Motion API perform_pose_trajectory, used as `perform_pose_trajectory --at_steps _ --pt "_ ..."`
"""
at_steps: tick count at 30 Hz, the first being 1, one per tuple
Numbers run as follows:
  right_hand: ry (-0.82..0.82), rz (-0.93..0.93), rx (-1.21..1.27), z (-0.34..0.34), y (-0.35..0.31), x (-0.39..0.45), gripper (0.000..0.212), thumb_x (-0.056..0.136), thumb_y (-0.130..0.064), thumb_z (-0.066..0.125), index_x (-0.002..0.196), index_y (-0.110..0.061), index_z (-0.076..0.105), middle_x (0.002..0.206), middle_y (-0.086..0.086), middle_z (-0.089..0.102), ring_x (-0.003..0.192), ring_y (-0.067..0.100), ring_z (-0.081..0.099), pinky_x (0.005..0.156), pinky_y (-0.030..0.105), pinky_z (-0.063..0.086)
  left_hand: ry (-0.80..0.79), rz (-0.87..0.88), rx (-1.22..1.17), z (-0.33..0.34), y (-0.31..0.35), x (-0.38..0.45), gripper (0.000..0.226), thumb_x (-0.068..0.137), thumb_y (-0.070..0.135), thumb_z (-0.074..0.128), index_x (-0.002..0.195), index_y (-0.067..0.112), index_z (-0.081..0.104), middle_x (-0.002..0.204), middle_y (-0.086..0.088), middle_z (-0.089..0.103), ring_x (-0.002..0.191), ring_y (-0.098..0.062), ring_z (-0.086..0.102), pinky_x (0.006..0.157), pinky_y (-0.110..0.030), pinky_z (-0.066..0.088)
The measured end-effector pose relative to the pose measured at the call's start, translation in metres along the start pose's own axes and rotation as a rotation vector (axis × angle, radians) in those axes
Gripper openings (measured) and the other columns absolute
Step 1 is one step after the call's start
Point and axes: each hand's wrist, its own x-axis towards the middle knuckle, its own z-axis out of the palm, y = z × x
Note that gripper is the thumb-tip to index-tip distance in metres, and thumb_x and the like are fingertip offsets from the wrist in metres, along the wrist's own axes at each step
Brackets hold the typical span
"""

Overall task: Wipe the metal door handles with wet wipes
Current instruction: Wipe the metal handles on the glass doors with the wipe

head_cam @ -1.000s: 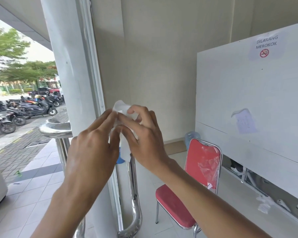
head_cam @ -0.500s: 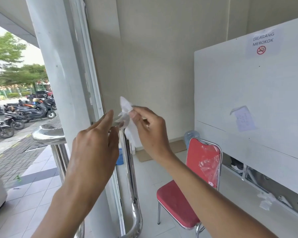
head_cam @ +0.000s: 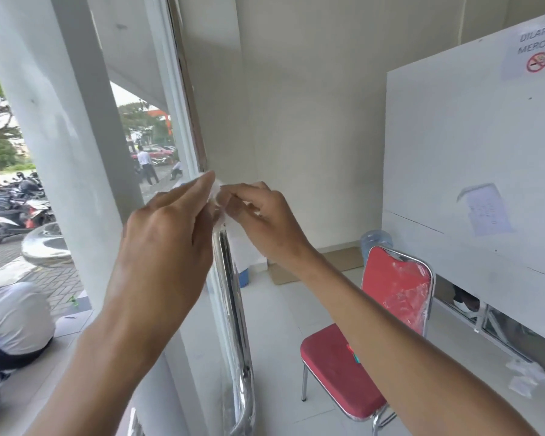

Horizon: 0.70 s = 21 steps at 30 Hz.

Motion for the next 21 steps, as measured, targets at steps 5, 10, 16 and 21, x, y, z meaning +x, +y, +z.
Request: perform_pose_trajectory --at_steps 5,10,16,21 --pt "-0.154 0.007 0.049 -0.002 0.016 0.012 0.024 0.104 -0.027 0.046 0.097 -0.027 0.070 0.093 -0.005 0.073 0.086 0.003 0.058 0.087 0.026 0.040 -0.073 -0.031 0.132 0.011 -0.001 0.009 0.029 0.090 -0.001 0.056 0.116 0.007 0.067 0.089 -0.020 0.074 0.074 -0.044 0.065 0.058 -0.037 0.042" --pt "-0.160 0.083 0.142 0.002 0.038 0.019 0.025 0.100 -0.040 0.047 0.085 -0.036 0.068 0.090 0.011 0.072 0.086 0.028 0.065 0.083 0.048 0.048 -0.058 -0.069 0.146 0.011 -0.002 0.015 0.032 0.094 0.006 0.056 0.122 0.014 0.068 0.067 -0.013 0.068 0.062 -0.040 0.059 0.058 -0.035 0.040" --pt "-0.118 0.134 0.230 0.015 0.056 0.010 0.029 0.104 -0.033 0.046 0.091 -0.018 0.068 0.081 0.009 0.068 0.069 0.023 0.057 0.067 0.034 0.041 -0.052 -0.045 0.140 0.010 -0.004 0.014 0.021 0.092 0.003 0.056 0.104 0.009 0.073 0.061 -0.015 0.065 0.053 -0.038 0.054 0.053 -0.040 0.047" --pt "-0.138 0.239 0.175 0.015 0.071 -0.003 0.026 0.103 -0.030 0.049 0.095 -0.015 0.069 0.079 0.005 0.060 0.073 0.014 0.051 0.069 0.032 0.037 -0.052 -0.006 0.153 0.012 -0.011 0.013 0.014 0.090 0.002 0.051 0.091 0.001 0.064 0.068 -0.019 0.068 0.057 -0.042 0.058 0.055 -0.047 0.052"
